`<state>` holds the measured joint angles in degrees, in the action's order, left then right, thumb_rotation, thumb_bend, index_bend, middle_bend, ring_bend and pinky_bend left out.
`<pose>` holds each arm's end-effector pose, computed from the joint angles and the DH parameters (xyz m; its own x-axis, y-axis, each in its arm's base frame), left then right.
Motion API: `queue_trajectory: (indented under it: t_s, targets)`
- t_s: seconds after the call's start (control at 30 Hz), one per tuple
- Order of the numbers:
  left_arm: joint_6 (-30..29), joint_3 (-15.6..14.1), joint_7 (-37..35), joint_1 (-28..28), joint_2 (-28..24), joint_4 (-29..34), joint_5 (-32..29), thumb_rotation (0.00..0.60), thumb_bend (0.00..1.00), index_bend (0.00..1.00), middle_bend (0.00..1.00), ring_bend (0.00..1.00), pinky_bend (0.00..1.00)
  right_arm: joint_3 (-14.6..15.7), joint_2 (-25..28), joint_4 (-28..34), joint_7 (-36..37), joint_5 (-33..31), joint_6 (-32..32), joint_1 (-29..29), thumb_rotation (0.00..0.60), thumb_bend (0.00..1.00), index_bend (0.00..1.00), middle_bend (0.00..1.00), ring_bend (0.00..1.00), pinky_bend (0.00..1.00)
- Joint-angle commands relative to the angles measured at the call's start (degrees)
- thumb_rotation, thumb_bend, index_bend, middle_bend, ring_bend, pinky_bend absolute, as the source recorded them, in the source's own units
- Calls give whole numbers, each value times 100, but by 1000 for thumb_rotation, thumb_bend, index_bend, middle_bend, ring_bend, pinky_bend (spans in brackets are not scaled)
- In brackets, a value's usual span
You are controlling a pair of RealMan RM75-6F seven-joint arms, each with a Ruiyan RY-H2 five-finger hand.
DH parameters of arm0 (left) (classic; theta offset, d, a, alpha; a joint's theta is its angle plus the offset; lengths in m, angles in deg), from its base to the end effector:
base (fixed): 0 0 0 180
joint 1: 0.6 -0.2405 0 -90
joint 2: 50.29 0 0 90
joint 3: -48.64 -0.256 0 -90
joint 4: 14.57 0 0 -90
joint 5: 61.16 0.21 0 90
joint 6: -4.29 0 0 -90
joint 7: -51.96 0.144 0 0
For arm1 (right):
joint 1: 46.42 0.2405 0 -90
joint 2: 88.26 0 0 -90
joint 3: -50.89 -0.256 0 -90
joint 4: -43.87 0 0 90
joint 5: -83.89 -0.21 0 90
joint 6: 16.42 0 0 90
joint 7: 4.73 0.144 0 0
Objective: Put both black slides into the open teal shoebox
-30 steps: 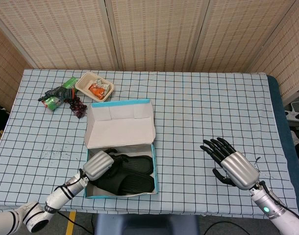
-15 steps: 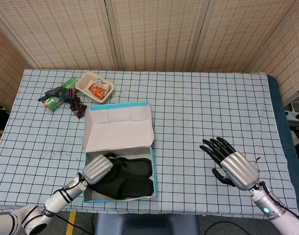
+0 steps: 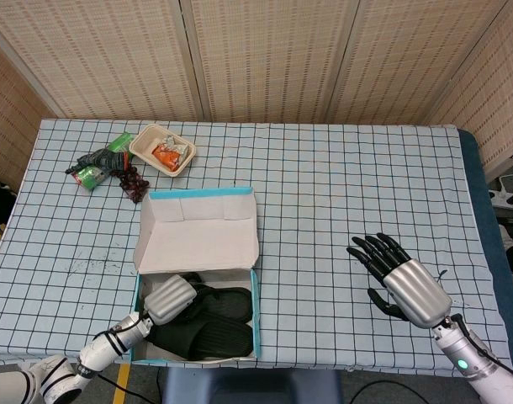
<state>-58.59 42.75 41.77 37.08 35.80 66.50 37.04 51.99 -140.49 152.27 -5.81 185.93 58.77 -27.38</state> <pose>-0.1773 0.2607 -0.0264 0.4062 0.3906 0.8261 0.7520 -0.6565 -0.0593 -0.2013 -0.2089 0.1528 0.4503 -0.1239 0.8842 -0.8000 -0.4957 0.3380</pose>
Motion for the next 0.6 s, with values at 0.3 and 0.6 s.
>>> queue_trajectory:
  t_s: [0.3,0.6]
  targets:
    - [-598,203,-133,-103,23,-16,132,600,584,280,419,446,248,-12,-45,-55,44,-11,-31,4,600,406,0,0,0,0]
    - [-1256,421,-569,-188,-57,20,265,600,475,239,335,382,247,-49,-68,-57,13,-59,-42,5,600,405,0,0,0,0]
